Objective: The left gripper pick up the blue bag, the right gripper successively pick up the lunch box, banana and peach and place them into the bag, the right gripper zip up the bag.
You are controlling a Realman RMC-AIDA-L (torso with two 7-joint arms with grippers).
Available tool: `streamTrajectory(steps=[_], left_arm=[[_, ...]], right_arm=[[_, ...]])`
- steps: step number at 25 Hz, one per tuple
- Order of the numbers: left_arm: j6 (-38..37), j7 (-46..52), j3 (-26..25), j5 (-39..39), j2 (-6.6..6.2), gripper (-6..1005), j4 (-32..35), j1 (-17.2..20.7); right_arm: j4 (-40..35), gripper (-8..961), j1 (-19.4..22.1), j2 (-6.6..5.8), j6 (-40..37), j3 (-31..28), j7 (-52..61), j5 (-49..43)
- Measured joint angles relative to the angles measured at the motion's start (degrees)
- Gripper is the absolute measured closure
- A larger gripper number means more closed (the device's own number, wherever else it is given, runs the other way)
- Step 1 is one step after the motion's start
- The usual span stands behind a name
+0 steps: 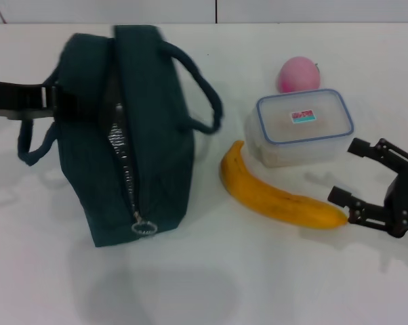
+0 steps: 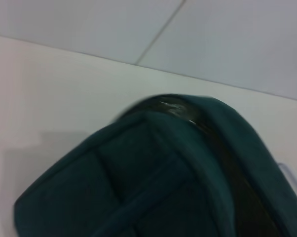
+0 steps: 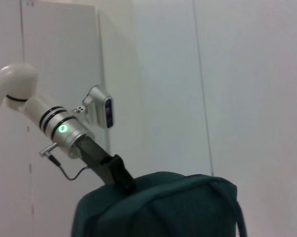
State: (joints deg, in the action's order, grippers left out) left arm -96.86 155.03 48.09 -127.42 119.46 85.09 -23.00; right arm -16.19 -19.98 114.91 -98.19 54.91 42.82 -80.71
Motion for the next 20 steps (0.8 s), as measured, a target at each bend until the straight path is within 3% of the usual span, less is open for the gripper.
streamTrajectory(steps=[2, 7, 14, 20], left_arm=[[-0.1, 0.5, 0.8, 1.7, 0.04, 716, -0.2, 0.3], [0.0, 1.1, 1.5, 7.3, 0.15, 940, -3.2, 0.4], [3.3, 1.1, 2.1, 10.7, 0.25, 976, -9.4, -0.2], [4.8, 1.1, 2.1, 13.7, 0.16, 976, -12.2, -1.2]], right_arm=[[-0.1, 67, 0.3, -0.13, -0.1, -1.2, 0.0, 0.0], [-0.1, 67, 0.7, -0.36, 0.4, -5.6, 1.4, 0.0], [-0.1, 67, 0.7, -0.72, 5.5, -11.4, 10.9, 0.0], [-0.4, 67, -0.4, -0.45, 12.4, -11.8, 21.6, 2.0]])
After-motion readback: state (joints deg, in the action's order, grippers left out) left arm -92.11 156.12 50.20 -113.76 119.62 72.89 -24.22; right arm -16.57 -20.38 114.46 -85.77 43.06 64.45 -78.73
